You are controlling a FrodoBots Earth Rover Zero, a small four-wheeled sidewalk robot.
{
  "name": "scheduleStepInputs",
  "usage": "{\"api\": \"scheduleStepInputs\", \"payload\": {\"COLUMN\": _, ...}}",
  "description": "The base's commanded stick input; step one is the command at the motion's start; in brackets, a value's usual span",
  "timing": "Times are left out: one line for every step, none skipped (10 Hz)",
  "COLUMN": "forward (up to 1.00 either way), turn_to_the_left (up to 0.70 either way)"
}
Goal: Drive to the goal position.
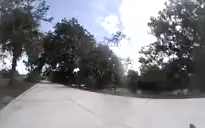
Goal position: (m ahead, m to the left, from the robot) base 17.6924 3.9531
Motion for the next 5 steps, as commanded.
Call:
{"api": "scheduleStepInputs", "payload": {"forward": 0.85, "turn_to_the_left": 0.0}}
{"api": "scheduleStepInputs", "payload": {"forward": 0.85, "turn_to_the_left": 0.22}}
{"api": "scheduleStepInputs", "payload": {"forward": 0.85, "turn_to_the_left": 0.34}}
{"api": "scheduleStepInputs", "payload": {"forward": 0.85, "turn_to_the_left": 0.34}}
{"api": "scheduleStepInputs", "payload": {"forward": 0.85, "turn_to_the_left": 0.34}}
